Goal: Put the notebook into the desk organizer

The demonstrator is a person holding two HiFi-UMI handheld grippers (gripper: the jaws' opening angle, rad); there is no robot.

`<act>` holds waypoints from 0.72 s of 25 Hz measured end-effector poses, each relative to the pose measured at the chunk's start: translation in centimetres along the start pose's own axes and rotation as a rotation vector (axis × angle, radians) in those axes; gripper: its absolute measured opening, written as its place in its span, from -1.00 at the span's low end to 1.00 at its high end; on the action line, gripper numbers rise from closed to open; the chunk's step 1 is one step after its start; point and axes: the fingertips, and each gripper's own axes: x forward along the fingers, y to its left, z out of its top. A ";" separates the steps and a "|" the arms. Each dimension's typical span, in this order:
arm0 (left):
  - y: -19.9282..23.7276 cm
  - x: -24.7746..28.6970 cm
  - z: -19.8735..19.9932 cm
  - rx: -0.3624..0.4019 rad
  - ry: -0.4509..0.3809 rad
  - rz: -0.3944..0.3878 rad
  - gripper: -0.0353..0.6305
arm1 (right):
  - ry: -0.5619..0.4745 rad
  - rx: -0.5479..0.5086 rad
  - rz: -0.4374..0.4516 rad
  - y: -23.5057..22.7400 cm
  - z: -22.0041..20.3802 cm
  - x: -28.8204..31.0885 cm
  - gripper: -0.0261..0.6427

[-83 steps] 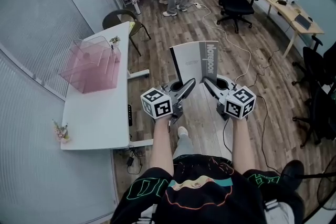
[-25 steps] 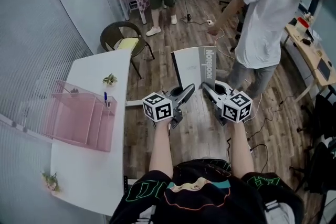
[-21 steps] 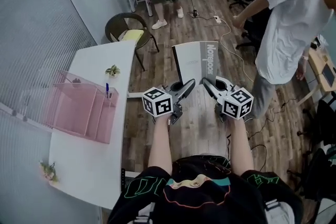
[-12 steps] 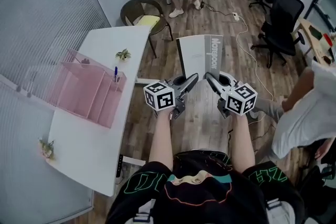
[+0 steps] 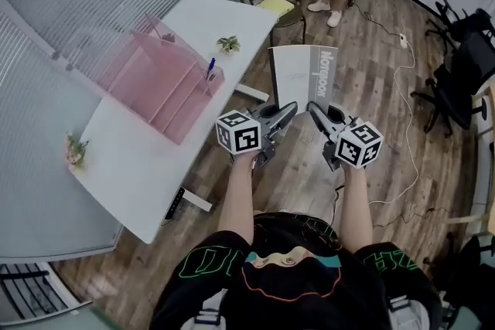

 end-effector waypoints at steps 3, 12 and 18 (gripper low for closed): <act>1.6 -2.8 0.2 -0.018 -0.031 0.078 -0.88 | 0.034 0.010 0.074 1.5 -0.9 2.8 -0.87; 4.3 -11.0 -0.2 -0.076 -0.130 0.279 -0.88 | 0.132 0.023 0.286 7.3 -3.9 8.8 -0.87; 5.3 -17.0 -1.6 -0.124 -0.197 0.405 -0.88 | 0.216 0.040 0.409 11.9 -6.8 11.9 -0.87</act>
